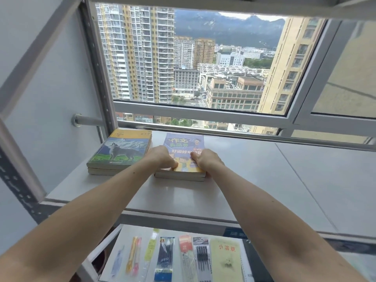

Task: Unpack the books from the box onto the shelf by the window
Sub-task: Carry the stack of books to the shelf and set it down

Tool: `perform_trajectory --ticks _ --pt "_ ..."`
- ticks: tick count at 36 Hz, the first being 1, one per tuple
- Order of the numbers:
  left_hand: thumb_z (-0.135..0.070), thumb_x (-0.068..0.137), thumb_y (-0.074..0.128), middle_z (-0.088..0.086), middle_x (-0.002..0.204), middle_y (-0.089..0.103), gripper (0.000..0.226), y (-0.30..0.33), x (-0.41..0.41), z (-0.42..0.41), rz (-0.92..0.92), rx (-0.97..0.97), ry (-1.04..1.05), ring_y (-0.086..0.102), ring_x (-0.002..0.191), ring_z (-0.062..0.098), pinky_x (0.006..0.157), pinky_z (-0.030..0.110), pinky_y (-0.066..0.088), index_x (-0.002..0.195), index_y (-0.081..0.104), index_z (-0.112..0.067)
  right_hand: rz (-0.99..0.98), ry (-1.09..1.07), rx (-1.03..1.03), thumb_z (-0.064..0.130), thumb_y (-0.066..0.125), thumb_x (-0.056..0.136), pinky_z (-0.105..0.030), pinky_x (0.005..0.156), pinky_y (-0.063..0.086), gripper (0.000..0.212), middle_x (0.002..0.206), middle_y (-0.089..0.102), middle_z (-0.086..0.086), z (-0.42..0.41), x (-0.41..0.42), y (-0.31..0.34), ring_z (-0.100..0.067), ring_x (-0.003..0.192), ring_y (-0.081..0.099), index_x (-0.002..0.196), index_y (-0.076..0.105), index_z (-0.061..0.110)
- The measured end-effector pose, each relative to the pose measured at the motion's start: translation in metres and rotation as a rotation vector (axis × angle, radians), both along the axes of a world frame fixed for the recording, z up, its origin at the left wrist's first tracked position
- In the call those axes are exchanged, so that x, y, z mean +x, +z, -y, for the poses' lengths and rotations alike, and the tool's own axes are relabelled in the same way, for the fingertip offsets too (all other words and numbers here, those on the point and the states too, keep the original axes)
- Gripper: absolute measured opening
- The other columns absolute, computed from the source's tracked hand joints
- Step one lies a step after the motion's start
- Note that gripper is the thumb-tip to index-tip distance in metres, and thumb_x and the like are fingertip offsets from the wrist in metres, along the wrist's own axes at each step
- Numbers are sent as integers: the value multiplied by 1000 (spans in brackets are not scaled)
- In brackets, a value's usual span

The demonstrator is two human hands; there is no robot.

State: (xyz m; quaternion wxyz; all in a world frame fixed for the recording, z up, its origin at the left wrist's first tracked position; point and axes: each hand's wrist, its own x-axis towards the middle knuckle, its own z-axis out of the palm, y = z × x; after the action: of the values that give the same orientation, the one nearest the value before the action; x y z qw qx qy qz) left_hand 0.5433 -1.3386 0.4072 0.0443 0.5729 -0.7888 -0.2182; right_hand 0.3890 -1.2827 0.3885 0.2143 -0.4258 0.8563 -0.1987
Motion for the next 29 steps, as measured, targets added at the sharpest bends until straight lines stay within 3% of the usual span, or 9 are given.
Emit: perform_trajectory --ticks 3,8,12,19,22,25,29 --pt "-41 85 69 7 89 60 37 6 -1 1 63 -51 -46 55 82 22 60 27 42 74 50 -11 26 -36 -67 59 37 99 -35 85 50 50 97 60 -7 -9 -1 3 -31 96 65 85 52 13" --pt "-56 86 60 12 122 57 55 34 -31 -10 165 -326 -134 54 115 33 85 39 47 116 56 -11 -162 -134 -146 59 37 98 -32 71 39 48 94 60 -6 -49 -32 14 -30 91 62 86 49 14" --pt "-54 85 63 10 127 58 44 54 -92 -47 186 -428 -318 54 118 32 86 39 45 107 59 -16 -322 -220 -98 43 45 98 -31 66 34 30 87 54 -3 -112 -76 20 -27 79 50 88 49 15" --pt "-49 83 64 5 109 62 30 50 -221 -179 162 -512 -722 59 106 29 71 33 37 94 55 -23 -510 -451 73 19 54 91 -25 52 29 19 83 55 -5 -292 -153 17 -28 71 54 75 46 14" --pt "-47 83 64 2 92 55 32 39 -275 -259 100 -499 -884 56 88 27 67 32 37 83 49 -19 -543 -559 128 18 55 91 -30 64 39 12 100 66 -9 -384 -176 10 -32 91 65 80 53 14" --pt "-44 82 64 3 90 64 34 27 -323 -354 54 -488 -1061 53 74 24 58 26 35 72 48 -16 -591 -665 196 19 53 94 -34 73 40 16 116 63 -9 -484 -194 -1 -32 106 62 103 65 14" --pt "-46 80 63 5 108 67 26 2 -365 -496 -2 -480 -1288 63 97 29 69 31 41 91 61 -23 -602 -799 304 17 55 93 -35 81 44 22 121 61 -8 -621 -204 -19 -31 112 60 113 64 16"
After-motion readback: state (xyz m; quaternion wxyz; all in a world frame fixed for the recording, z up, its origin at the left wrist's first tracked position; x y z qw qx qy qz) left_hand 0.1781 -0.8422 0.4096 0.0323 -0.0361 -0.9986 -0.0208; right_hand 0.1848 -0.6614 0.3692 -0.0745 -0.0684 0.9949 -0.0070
